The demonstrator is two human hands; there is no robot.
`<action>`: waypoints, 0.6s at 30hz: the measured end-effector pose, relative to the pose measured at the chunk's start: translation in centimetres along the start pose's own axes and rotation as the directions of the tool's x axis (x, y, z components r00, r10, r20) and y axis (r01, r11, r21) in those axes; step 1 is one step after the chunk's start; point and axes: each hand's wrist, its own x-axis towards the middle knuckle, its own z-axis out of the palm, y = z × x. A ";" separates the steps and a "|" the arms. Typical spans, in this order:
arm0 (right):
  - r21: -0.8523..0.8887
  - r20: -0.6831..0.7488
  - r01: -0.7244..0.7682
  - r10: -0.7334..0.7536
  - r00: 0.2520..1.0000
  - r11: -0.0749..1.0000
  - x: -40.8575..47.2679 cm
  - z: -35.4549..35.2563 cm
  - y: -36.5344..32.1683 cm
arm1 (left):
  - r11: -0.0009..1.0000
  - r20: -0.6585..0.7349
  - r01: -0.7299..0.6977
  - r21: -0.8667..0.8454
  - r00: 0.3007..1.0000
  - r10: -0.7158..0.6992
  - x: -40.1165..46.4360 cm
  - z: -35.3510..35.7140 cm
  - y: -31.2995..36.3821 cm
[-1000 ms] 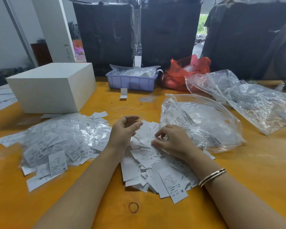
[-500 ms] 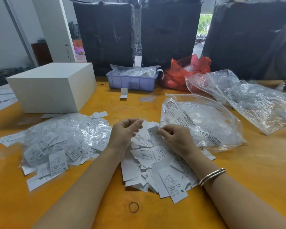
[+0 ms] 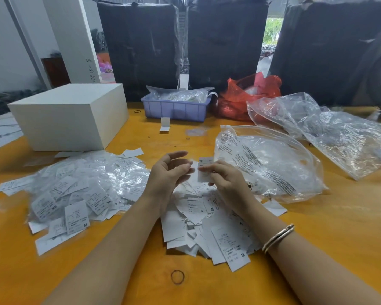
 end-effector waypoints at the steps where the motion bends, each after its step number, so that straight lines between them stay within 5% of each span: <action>1: 0.009 0.050 -0.007 0.007 0.999 1.000 0.0 0.0 -0.1 | 0.999 0.001 -0.004 -0.040 1.000 0.004 0.0 0.0 0.0; 5: -0.061 0.144 0.007 0.002 0.990 0.998 -0.1 0.1 -0.3 | 0.992 0.012 -0.029 -0.124 0.999 0.030 0.1 -0.1 -0.1; 11: 0.256 0.016 -0.119 0.119 0.993 0.959 0.0 -0.7 -0.1 | 0.995 0.124 0.092 -0.031 0.988 -0.087 0.0 -0.1 0.0; 18: 0.098 -0.001 -0.023 0.024 1.000 0.995 0.2 -0.4 -0.2 | 0.987 0.183 0.122 0.108 0.973 -0.141 -0.3 0.1 -0.2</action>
